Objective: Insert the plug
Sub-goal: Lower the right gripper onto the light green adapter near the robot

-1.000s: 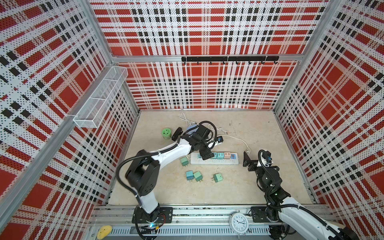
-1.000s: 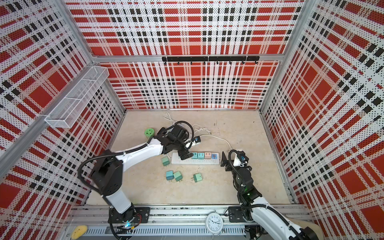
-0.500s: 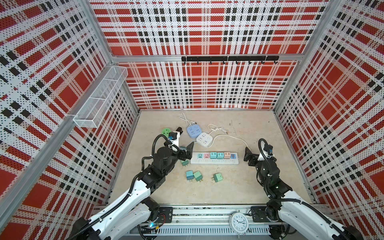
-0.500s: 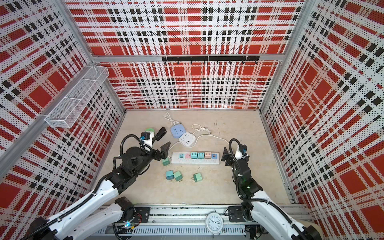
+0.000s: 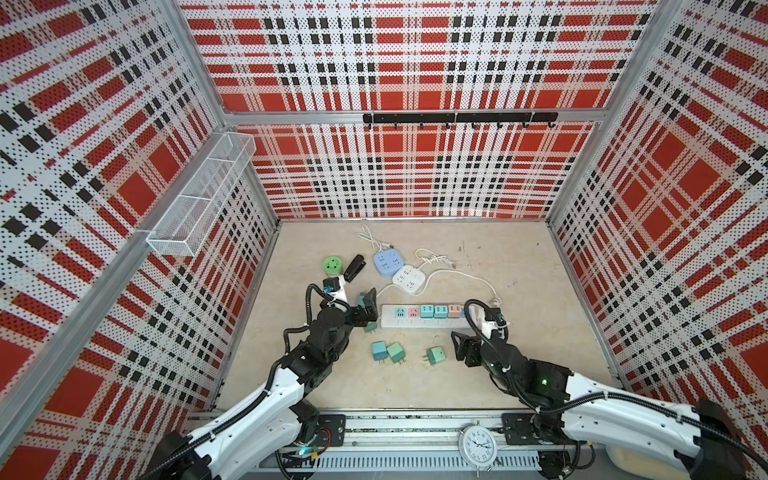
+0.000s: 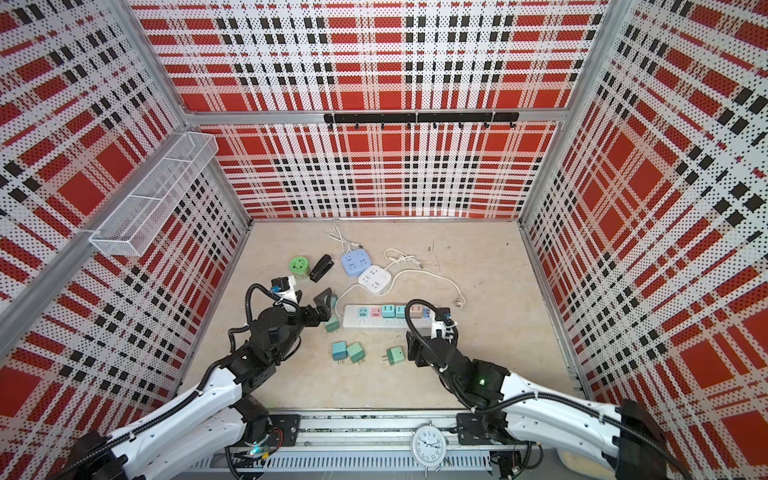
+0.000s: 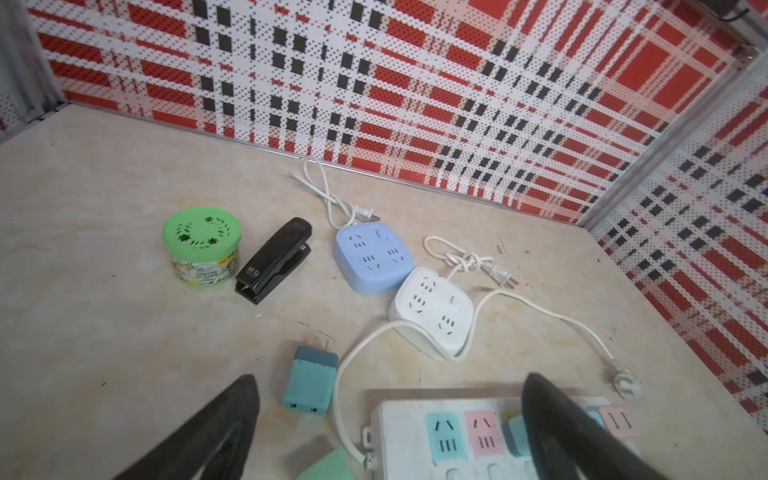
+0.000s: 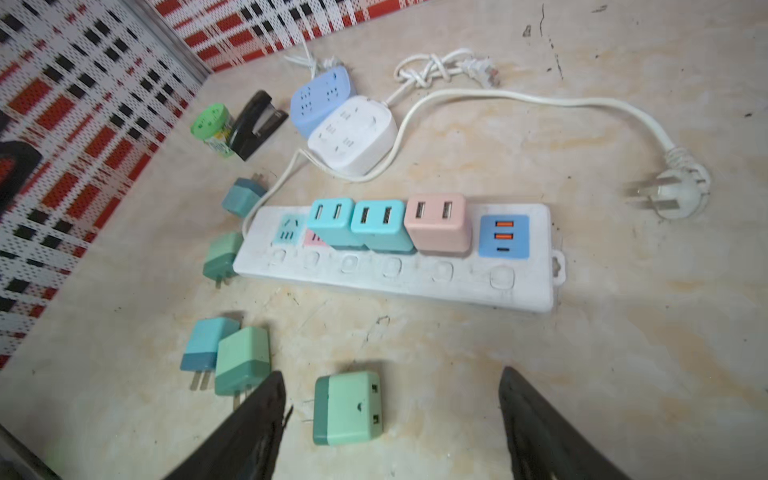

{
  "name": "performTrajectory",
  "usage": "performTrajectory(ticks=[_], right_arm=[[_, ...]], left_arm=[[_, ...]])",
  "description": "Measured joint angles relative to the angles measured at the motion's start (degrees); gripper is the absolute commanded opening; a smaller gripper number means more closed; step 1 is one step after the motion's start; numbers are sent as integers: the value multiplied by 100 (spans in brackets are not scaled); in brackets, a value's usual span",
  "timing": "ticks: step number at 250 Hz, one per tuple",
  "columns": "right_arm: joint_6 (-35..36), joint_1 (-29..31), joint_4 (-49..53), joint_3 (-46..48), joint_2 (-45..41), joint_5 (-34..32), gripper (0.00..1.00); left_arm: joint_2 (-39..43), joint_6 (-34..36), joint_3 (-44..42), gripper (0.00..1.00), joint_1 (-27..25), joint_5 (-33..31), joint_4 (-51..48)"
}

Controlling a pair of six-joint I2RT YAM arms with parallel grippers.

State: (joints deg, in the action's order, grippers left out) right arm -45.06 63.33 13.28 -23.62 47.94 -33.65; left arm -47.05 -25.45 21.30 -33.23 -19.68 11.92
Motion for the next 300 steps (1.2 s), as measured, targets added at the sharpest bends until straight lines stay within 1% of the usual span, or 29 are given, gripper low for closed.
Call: performTrajectory(ticks=[25, 64, 89, 129, 167, 246, 300], right_arm=[[-354, 240, 85, -284, 597, -308, 82], [-767, 289, 170, -686, 1617, -474, 81], [-997, 297, 332, -905, 2107, -597, 82], [-1167, 297, 415, -1165, 2752, -739, 86], [-1178, 297, 422, -1515, 3427, -741, 89], [-1187, 243, 229, -1934, 4433, -540, 89], [-1307, 249, 273, -1982, 4612, -352, 89]], left_arm=[[92, -98, -31, 99, 48, 63, 7], [219, -160, -31, 99, 48, 122, 46], [238, -157, -31, 99, 48, 146, 48], [254, -131, -31, 99, 28, 282, 48], [254, 33, -31, 99, -136, 310, 50], [240, 192, -31, 99, -201, 317, 50], [238, 216, -31, 99, -212, 317, 50]])
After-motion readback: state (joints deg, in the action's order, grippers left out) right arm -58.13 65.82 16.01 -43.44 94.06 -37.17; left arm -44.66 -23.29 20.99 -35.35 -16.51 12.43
